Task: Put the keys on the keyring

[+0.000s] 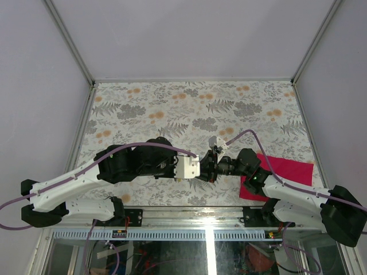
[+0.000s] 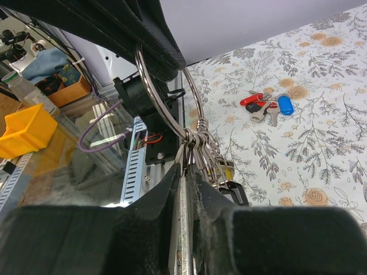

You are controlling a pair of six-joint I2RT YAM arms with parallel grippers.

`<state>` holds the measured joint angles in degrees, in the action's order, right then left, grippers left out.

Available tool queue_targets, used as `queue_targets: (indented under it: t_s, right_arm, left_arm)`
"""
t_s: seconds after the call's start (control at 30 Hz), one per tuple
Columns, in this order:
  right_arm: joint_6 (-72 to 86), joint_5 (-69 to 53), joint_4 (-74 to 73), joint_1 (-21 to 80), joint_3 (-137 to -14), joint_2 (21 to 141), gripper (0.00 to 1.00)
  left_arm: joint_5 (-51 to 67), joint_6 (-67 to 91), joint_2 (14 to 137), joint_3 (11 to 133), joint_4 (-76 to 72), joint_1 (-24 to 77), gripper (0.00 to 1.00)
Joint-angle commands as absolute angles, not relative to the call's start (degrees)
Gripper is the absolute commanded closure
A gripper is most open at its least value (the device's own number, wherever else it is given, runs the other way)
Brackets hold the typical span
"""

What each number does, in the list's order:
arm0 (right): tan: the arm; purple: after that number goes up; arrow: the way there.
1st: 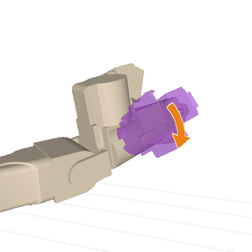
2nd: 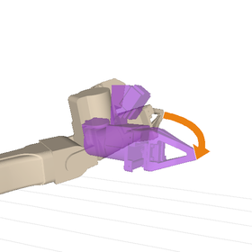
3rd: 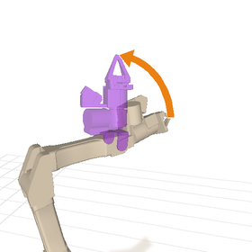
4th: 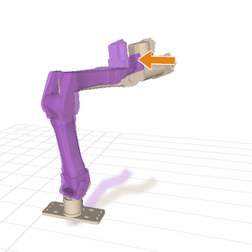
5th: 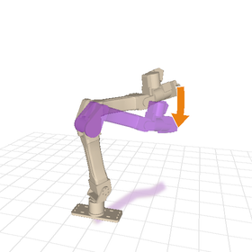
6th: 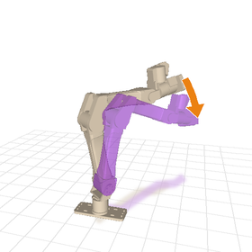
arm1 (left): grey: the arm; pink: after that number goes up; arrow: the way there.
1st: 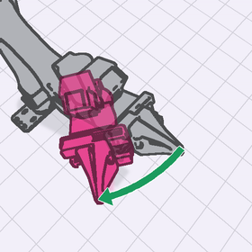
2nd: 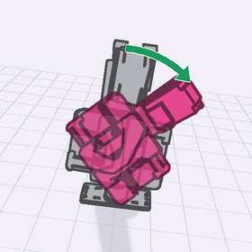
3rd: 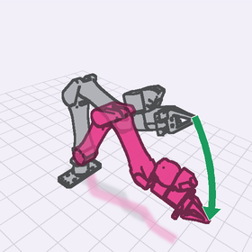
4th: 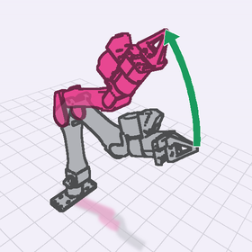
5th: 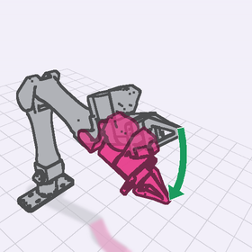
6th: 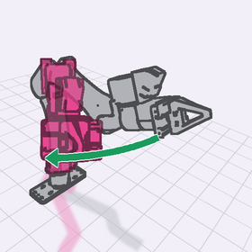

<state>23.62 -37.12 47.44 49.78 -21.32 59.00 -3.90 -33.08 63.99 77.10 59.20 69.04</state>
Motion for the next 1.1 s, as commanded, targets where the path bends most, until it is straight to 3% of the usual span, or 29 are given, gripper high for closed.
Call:
queue_targets:
  t_s: [0.0, 0.37, 0.53, 0.77, 1.07]
  right_arm:
    - [24.4, -38.2, 51.4, 50.0, -22.2, 59.5, 0.83]
    - [26.3, -39.4, 55.0, 50.1, -22.5, 62.0, 0.68]
    - [26.7, -39.7, 55.8, 50.1, -22.8, 62.8, 0.66]
    - [27.5, -39.0, 56.4, 50.0, -22.3, 61.6, 0.89]
    - [27.4, -37.6, 53.8, 50.0, -22.1, 58.4, 1.0]
  left_arm:
    - [-4.9, -33.6, 63.4, 77.5, 55.7, 69.4, 1.0]
    - [-4.8, -33.7, 64.1, 77.8, 55.6, 69.4, 1.0]
    - [-4.8, -33.6, 64.2, 77.7, 55.7, 69.4, 1.0]
    - [-5.4, -33.5, 63.9, 77.1, 55.7, 69.4, 1.0]
    - [-5.9, -33.6, 63.8, 76.3, 55.2, 69.4, 1.0]
